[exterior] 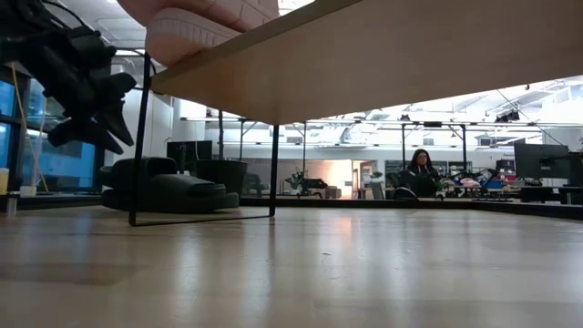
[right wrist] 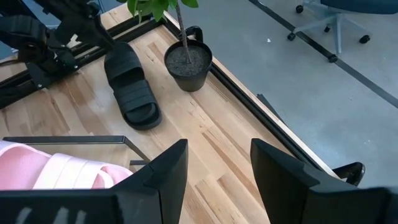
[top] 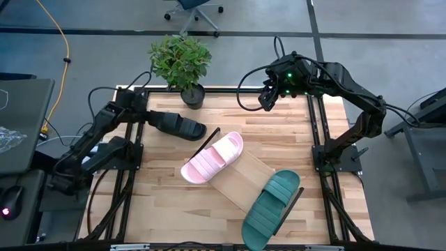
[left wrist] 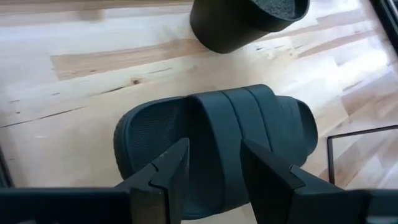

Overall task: Pick and place slides into the shelf
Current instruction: Put the black pair of slides on the shelf

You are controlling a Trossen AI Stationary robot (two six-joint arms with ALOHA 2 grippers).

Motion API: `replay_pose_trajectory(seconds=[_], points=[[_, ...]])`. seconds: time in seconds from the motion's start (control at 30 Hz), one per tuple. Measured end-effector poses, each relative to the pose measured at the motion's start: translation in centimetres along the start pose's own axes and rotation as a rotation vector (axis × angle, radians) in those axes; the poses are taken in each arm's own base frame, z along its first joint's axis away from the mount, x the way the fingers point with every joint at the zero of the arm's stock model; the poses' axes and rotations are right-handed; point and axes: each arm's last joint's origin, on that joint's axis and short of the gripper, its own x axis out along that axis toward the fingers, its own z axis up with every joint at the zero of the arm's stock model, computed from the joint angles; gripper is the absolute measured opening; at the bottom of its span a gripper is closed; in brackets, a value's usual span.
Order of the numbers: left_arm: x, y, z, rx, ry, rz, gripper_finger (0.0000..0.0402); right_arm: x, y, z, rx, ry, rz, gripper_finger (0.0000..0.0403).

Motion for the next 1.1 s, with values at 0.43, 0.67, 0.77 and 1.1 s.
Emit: replay_pose_trajectory(seconds=[0.43,0.67,0.77,1.1], points=[[1.7,0.8,0.3,0.028,0.129,-0.075,0.0133,0.0,0.0,0.2,0.009,-0.017,0.005,0.0167],[1.8,0.8,0.4,0.043,0.123,-0.087,0.0133,0.0,0.0,0.2,0.023,-0.017,0.005,0.0167],[1.9,0.7,0.6,0.055,0.107,-0.116,0.0133,0.0,0.0,0.2,0.023,-0.017,0.005,0.0167],[2.1,0.9,0.5,0.056,0.134,-0.106,0.0133,0.0,0.0,0.2,0.031,-0.017,0.005,0.0167]])
